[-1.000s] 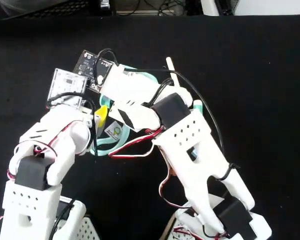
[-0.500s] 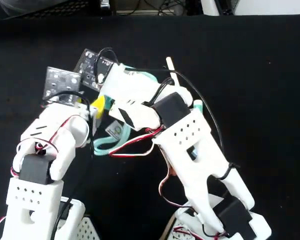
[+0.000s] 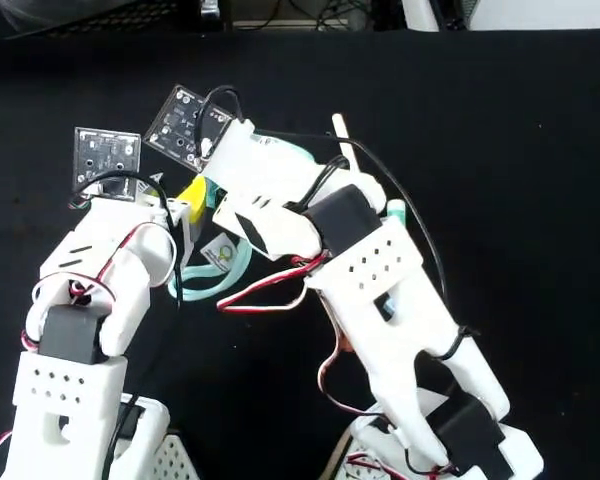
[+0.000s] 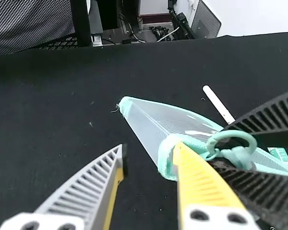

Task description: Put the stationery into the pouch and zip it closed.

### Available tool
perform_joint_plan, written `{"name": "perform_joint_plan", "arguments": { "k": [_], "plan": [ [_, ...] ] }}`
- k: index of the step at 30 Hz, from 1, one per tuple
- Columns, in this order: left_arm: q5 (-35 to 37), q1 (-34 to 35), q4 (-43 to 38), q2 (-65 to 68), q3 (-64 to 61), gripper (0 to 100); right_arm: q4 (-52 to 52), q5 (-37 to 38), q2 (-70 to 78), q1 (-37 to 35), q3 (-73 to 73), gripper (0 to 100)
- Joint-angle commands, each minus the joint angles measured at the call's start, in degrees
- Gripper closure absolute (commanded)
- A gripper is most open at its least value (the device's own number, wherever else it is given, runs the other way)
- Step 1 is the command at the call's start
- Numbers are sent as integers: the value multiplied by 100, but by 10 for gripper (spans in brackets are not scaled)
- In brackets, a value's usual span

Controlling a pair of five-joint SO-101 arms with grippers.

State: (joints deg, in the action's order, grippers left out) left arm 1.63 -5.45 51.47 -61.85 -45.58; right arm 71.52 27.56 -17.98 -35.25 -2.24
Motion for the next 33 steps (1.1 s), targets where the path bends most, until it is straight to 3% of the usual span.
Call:
{"name": "perform_joint_plan", "arguments": {
  "k": [1, 7, 15, 17, 20, 24, 33],
  "plan": [
    [26, 48, -123, -9, -75, 820, -132, -70, -48, 70, 31, 987],
    [9, 48, -167, 18, -365, 820, -132, -70, -57, 70, 31, 987],
    [35, 48, -923, -26, -875, 820, -114, -70, -57, 70, 31, 987],
    [35, 48, -905, -35, -875, 851, -123, -70, -57, 70, 31, 987],
    [62, 66, -897, -44, -840, 978, -114, -70, -57, 79, 31, 987],
    [589, 84, -905, -44, -831, 969, -123, -79, -57, 343, 31, 987],
    [607, 101, -246, -26, 233, 970, -132, -264, -1015, 659, 75, 987]
  ]
}}
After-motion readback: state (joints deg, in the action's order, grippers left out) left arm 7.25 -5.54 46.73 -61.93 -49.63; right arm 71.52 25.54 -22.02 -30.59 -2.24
